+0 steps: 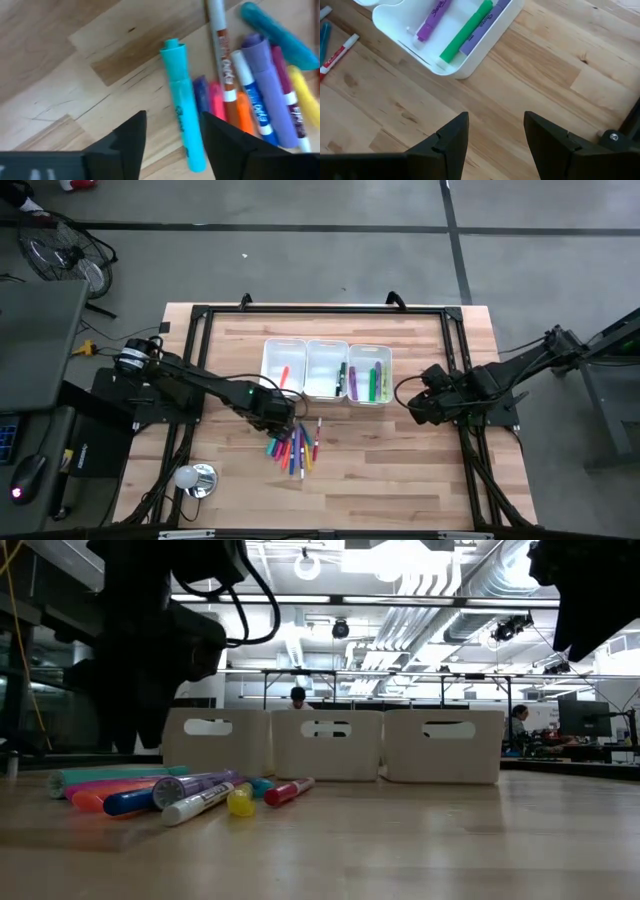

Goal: Pick & Place Markers
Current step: Put the sky blue highlighter into the right white bin

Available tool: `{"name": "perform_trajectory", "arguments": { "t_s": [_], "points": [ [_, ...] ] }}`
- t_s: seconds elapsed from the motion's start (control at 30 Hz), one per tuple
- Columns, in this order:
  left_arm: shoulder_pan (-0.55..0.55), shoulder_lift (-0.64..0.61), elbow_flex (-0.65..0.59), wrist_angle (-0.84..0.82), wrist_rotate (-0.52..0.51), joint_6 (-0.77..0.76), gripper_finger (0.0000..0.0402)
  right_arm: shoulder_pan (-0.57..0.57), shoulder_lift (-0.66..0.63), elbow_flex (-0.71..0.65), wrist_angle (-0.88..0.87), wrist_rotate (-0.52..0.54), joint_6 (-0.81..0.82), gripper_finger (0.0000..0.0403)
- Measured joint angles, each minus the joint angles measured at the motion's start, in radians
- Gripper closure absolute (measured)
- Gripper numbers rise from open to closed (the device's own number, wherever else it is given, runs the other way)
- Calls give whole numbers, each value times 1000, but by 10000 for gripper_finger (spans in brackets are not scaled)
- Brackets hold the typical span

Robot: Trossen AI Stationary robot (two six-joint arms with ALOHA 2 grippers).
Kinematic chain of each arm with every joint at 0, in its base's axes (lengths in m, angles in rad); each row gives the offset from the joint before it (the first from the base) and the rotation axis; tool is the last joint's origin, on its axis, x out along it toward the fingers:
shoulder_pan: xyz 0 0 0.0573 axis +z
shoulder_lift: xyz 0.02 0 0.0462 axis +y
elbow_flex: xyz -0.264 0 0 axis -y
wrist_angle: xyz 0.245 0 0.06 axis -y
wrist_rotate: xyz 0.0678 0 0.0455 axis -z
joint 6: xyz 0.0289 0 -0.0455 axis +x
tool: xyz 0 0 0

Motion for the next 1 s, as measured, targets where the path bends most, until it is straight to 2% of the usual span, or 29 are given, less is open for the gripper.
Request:
{"name": "perform_trajectory", "arguments": {
  "t_s": [0.13, 0.4, 0.73, 1.0],
  "points": [
    [0, 29, 0, 9, 0, -40, 207, 0, 0, 0, 8, 3, 0, 222],
    [0, 85, -1, 18, 26, -40, 218, 0, 0, 0, 12, 2, -1, 222],
    [0, 97, -1, 26, 33, -46, 220, 0, 0, 0, 14, 2, -1, 222],
    [-78, 97, -2, -17, 40, -178, 220, 0, 0, 0, 14, 2, -10, 222]
  ]
}}
